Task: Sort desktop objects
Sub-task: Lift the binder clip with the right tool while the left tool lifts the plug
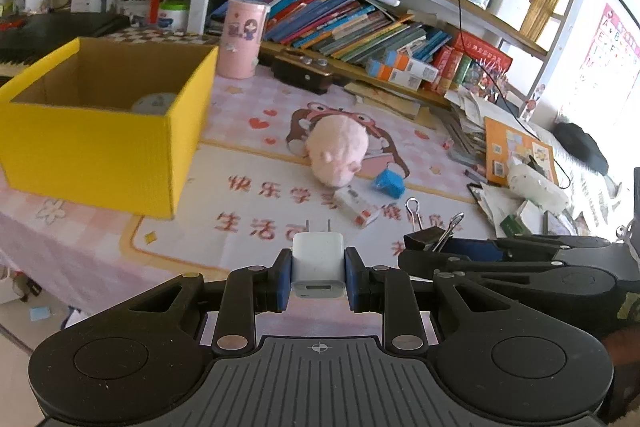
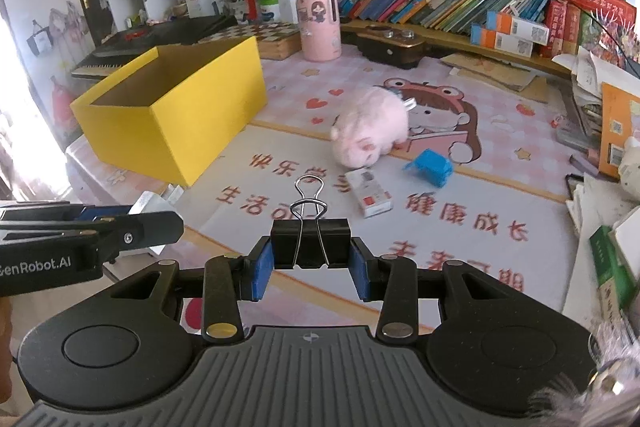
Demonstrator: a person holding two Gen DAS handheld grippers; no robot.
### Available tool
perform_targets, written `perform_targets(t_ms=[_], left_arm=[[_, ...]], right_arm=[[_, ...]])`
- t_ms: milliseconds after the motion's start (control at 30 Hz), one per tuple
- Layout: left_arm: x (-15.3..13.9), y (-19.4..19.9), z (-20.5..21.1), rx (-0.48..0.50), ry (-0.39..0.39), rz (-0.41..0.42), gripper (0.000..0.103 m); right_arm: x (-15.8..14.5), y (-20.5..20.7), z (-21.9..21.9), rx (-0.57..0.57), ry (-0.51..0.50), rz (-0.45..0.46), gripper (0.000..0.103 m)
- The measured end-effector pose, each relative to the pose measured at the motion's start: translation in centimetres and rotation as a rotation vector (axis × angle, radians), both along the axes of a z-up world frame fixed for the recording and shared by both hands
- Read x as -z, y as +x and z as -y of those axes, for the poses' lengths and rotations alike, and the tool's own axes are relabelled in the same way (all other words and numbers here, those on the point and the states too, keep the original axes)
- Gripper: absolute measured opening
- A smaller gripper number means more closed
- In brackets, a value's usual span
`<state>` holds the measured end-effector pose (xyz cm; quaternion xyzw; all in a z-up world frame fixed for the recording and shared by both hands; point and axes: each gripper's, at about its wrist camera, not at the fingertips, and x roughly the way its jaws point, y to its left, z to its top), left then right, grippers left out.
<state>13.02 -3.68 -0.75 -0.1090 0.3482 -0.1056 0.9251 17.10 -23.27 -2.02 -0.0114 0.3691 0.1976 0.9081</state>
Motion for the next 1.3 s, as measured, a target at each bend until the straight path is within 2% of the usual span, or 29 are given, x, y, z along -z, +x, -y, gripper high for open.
perform_targets(t_ms=[333, 767, 1300], left_arm=[[0.0, -2.4, -3.7, 0.026, -0.004, -0.013, 0.025], [0.0, -4.8, -6.8, 0.070, 0.000, -0.015, 0.025], [0.2, -9.3, -11.7, 0.033, 0.001, -0.001, 0.025]], right_arm=[[0.2, -3.0, -4.2, 0.003, -0.004, -0.019, 0.037], [0.6, -6.2, -7.7, 0.045, 0.002, -0.026, 0.037], [1.0, -10.3, -12.9, 0.005, 0.008, -0.037, 0.037]])
